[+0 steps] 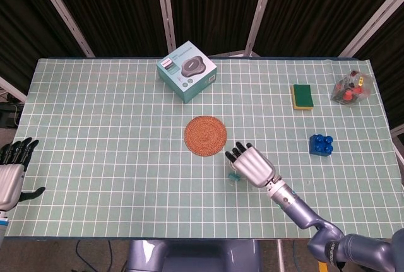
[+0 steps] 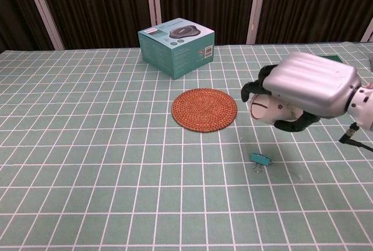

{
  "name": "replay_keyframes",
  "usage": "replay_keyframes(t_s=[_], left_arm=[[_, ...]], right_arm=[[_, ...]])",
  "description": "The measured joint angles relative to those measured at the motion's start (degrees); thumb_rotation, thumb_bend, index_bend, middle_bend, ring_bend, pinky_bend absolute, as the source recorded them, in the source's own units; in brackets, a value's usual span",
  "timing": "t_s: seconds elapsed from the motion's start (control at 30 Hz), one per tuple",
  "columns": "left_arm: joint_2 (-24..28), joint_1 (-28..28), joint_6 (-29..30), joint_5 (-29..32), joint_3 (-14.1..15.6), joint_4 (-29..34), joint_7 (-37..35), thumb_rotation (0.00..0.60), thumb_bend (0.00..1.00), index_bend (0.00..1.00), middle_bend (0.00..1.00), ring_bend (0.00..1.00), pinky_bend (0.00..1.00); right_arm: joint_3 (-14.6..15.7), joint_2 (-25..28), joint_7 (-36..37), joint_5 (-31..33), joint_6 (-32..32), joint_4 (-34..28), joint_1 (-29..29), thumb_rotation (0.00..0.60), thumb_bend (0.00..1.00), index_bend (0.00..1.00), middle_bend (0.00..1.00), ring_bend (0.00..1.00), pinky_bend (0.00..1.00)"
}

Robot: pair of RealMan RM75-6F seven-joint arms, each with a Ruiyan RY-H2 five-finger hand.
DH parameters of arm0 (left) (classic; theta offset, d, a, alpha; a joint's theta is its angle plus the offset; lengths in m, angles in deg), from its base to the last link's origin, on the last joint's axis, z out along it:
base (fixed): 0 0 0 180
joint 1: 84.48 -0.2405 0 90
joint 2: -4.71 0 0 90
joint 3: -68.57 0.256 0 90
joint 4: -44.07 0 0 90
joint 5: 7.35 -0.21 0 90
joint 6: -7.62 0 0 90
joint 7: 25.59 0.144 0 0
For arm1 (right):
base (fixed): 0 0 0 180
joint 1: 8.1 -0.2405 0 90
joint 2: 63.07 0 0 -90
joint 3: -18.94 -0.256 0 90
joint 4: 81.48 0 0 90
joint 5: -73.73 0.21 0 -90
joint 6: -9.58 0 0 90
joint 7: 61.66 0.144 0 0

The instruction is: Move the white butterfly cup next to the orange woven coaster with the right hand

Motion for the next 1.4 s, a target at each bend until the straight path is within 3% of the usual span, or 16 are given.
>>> replay_keyframes(t_s=[0.23, 0.4, 0.67, 0.83, 1.17, 1.4], left_arm=[[0.1, -0.2, 0.6, -0.6, 0.2, 0.2, 0.3, 0.600, 0.00, 0.00, 0.00, 0.00, 0.00], [0.0, -0.1, 0.3, -0.1, 0.2, 0.2, 0.5, 0.600, 0.00, 0.00, 0.00, 0.00, 0.00], [0.1, 0.0, 0.0, 0.5, 0.0, 0.1, 0.3, 0.600, 0.00, 0.00, 0.00, 0.00, 0.00], [0.3, 0.0, -0.1, 0.6, 0.0, 0.0, 0.0, 0.600, 0.00, 0.00, 0.00, 0.00, 0.00], [0.5, -0.1, 0.0, 0.3, 0.1, 0.3, -0.2, 0.600, 0.00, 0.00, 0.00, 0.00, 0.00], [0.5, 0.0, -0.1, 0.2, 0.3, 0.4, -0.1, 0.600, 0.00, 0.00, 0.00, 0.00, 0.00]], right_arm=[[-2.9, 1.5, 19.1, 8.3, -2.5, -8.2, 0.6, 0.600, 0.32, 0.32, 0.46, 0.24, 0.59], [-4.3, 0.2, 27.0, 12.1, -5.0, -9.9, 0.6, 0.600, 0.32, 0.32, 0.46, 0.23, 0.59], [-4.8, -5.9, 29.0, 12.3, -5.3, -5.6, 0.0, 0.600, 0.31, 0.32, 0.44, 0.19, 0.54], [-4.5, -7.9, 29.5, 11.8, -4.7, -2.9, 0.0, 0.600, 0.31, 0.32, 0.40, 0.13, 0.45], [-3.1, -8.8, 30.4, 10.6, -3.8, 0.2, 0.8, 0.600, 0.30, 0.31, 0.37, 0.11, 0.43], [-1.4, -8.8, 31.5, 10.2, -4.3, 2.4, 1.8, 0.600, 0.29, 0.22, 0.28, 0.06, 0.40]])
